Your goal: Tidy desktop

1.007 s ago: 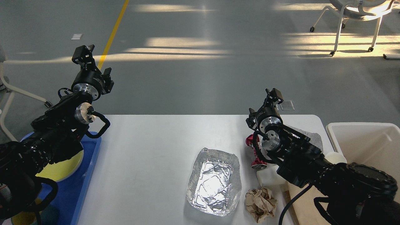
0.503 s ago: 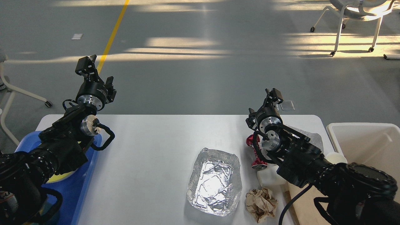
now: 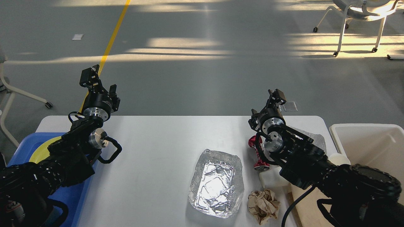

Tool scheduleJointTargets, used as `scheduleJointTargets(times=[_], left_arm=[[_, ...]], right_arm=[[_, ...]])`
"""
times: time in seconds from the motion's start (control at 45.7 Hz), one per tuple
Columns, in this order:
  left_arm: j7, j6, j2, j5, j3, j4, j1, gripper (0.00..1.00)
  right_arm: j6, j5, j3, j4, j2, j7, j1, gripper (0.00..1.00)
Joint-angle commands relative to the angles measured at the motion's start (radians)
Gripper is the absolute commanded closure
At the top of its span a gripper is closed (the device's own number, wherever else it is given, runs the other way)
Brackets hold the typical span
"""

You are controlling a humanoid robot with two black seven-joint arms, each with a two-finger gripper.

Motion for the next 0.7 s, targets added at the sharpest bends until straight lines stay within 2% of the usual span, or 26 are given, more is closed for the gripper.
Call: scheduleJointTargets(times=[0.0,0.131,0.285,0.416,0.591,0.679], left_arm=[[0.000,0.006,-0.001,0.002,0.017,0.000,0.000,0.03],[-0.011,0.000,-0.005,0.002,0.017,-0.001,0.002,0.03],[-0.098,-0.004,-0.015,0.005,0.003,-0.005,0.006,0.03],[-0.138,-0.046,-0.021,0.000,-0.008,-0.015,0.021,0.03],[-0.143,-0.210,-0.035,-0.006,-0.150,-0.015,0.077,0.04],[-0.123,-0.257,-0.050,0.002,-0.216,-0.015,0.112,0.05]], right_arm=[[0.000,-0.001,0.000,0.000,0.000,0.000,0.000,0.00],[0.000,-0.001,0.000,0.000,0.000,0.000,0.000,0.00],[0.000,0.001,0.000,-0.001,0.000,0.000,0.000,0.00],[0.000,0.001,0.000,0.000,0.000,0.000,0.000,0.00],[0.000,-0.001,0.000,-0.001,-0.001,0.000,0.000,0.00],[0.000,-0.001,0.000,0.000,0.000,0.000,0.000,0.00]])
